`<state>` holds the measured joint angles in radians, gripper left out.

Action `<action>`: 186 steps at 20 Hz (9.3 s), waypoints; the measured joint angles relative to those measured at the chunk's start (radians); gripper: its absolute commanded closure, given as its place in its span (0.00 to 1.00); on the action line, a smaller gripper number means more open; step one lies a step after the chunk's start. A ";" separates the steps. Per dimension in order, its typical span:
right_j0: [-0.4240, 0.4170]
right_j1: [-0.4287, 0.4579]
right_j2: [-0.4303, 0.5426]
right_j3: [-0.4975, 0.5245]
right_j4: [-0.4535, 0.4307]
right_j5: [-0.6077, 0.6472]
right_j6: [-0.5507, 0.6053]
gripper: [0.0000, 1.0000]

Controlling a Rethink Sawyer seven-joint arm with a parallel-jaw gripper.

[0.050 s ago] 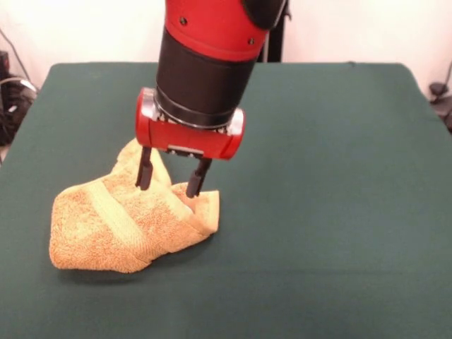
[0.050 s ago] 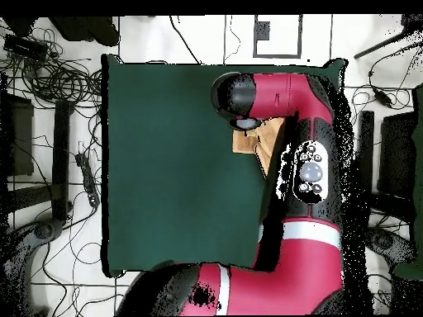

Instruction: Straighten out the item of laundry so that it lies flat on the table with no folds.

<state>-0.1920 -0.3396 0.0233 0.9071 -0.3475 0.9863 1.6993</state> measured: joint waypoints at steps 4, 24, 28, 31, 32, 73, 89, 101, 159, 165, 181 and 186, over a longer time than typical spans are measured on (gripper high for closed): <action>0.000 0.028 0.000 0.000 0.013 0.000 0.000 0.00; 0.000 0.107 0.000 -0.002 0.013 0.000 0.000 0.00; 0.000 0.107 0.000 -0.011 0.004 0.000 0.000 0.00; -0.002 0.109 0.000 -0.022 0.001 0.000 0.000 0.00; -0.003 0.109 0.000 -0.026 0.001 0.000 0.000 0.00; -0.030 0.138 0.000 -0.027 -0.008 -0.079 0.000 1.00; -0.029 0.152 0.000 -0.057 -0.013 -0.064 0.000 1.00; -0.031 0.298 0.033 -0.381 -0.018 0.290 0.000 1.00; -0.069 -0.055 0.282 -0.324 0.076 0.495 -0.306 1.00; -0.018 -0.182 0.206 -0.173 0.105 0.423 -0.233 1.00; 0.010 -0.354 0.147 0.049 0.221 0.403 -0.226 1.00; 0.009 -0.353 0.136 0.055 0.226 0.403 -0.226 1.00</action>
<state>-0.1826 -0.6923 0.1596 0.9620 -0.1213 1.3897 1.4737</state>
